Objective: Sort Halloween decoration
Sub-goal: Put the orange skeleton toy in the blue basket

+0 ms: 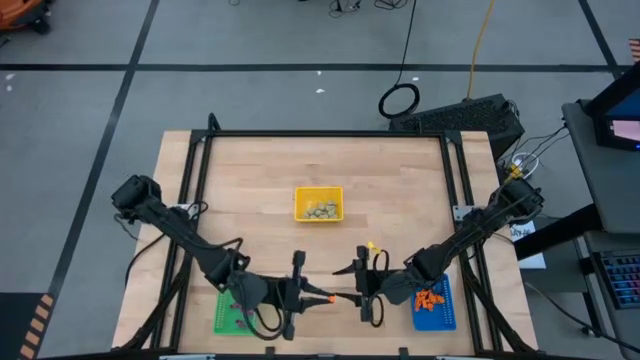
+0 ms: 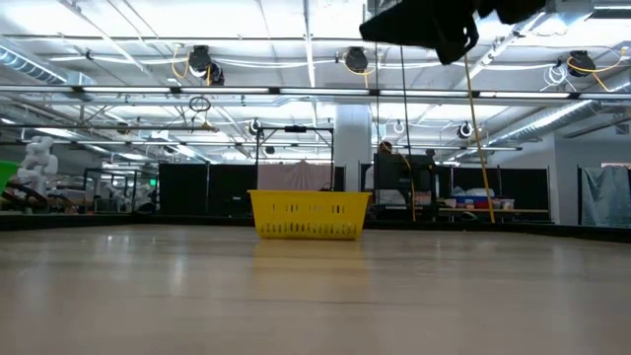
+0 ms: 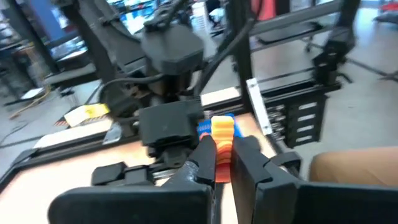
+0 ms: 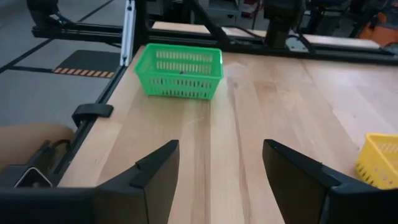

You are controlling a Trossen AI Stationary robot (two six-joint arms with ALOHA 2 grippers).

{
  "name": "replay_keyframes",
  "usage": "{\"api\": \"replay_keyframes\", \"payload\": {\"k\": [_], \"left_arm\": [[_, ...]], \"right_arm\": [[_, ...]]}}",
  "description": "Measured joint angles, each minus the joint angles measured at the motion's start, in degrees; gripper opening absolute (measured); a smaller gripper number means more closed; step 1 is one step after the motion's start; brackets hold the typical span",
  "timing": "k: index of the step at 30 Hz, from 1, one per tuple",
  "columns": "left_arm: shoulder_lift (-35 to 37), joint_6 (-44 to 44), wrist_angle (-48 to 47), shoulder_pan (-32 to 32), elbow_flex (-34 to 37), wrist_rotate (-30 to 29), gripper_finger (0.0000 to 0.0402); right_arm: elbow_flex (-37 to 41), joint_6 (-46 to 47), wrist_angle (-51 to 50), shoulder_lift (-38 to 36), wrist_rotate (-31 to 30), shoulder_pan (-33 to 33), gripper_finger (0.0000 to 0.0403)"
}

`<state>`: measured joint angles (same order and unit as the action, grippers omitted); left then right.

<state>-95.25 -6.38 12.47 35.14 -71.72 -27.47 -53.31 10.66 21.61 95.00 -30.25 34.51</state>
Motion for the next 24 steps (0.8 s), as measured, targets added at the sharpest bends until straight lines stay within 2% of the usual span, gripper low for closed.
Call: {"api": "replay_keyframes", "payload": {"k": [4,12,16,24], "left_arm": [[-1.2,2.81,0.17,-0.02,0.0,-3.2,0.0018],[-1.74,1.79,-0.04,0.0,0.0,-3.27,0.0018],[-1.74,-7.17,-0.03,0.0,0.0,-3.27,0.0018],[-1.75,-33.58,-0.52,-0.02,0.0,-3.03,0.0018]], "right_arm": [[0.01,2.27,0.04,1.37,0.03,0.1,0.0217],[0.01,3.96,0.02,1.48,0.01,0.38,0.0217],[0.01,3.67,0.17,1.48,0.03,0.54,0.0217],[0.01,3.45,0.0,1.48,0.01,0.49,0.0217]]}}
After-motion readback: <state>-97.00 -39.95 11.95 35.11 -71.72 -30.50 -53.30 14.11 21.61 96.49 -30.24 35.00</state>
